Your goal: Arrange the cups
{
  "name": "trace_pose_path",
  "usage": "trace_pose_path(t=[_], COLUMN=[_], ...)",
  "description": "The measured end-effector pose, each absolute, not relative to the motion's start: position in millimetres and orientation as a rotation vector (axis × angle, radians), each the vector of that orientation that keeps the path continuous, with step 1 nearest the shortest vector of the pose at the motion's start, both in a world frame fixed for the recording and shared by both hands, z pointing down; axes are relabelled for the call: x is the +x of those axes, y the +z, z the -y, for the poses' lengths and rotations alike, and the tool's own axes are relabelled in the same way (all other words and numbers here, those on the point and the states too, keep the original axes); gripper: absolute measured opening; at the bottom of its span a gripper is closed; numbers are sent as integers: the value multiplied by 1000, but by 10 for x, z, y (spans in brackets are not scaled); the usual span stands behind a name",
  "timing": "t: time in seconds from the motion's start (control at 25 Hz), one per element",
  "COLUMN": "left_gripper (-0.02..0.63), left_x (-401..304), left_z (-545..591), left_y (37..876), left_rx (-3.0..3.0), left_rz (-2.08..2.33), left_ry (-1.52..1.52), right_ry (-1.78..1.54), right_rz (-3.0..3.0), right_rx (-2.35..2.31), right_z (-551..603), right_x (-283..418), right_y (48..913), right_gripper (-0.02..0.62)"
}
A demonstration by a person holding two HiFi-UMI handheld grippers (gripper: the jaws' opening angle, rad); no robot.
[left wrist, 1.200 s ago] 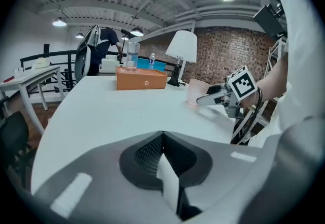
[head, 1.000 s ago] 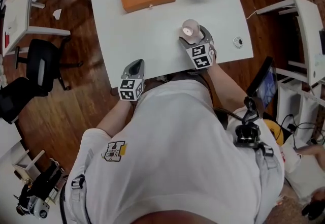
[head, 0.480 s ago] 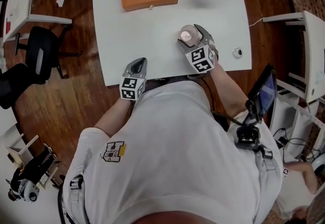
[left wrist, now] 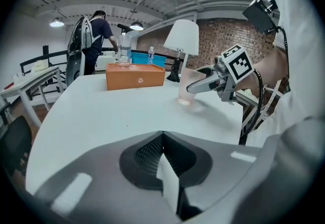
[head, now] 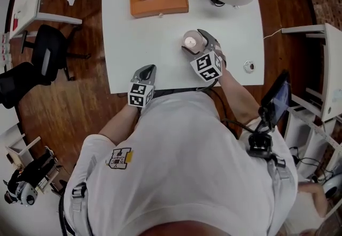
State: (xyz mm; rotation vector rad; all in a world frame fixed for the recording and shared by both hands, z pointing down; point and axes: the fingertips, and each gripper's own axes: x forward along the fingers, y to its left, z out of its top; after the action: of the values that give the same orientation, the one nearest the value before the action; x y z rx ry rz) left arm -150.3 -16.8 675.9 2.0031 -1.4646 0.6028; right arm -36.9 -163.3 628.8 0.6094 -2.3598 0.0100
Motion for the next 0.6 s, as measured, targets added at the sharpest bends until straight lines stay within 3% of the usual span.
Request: trace_pose_path(t=[0.6], left_gripper=[2], left_x=[-1608], left_z=[404], left_y=[6779], left_rx=[2095], left_rz=[1410], left_ry=[529], right_ry=[-59], right_rz=[2417], right_rx=[680], right_z=[2638], right_x=[-1090], right_y=[5335], right_gripper=[391])
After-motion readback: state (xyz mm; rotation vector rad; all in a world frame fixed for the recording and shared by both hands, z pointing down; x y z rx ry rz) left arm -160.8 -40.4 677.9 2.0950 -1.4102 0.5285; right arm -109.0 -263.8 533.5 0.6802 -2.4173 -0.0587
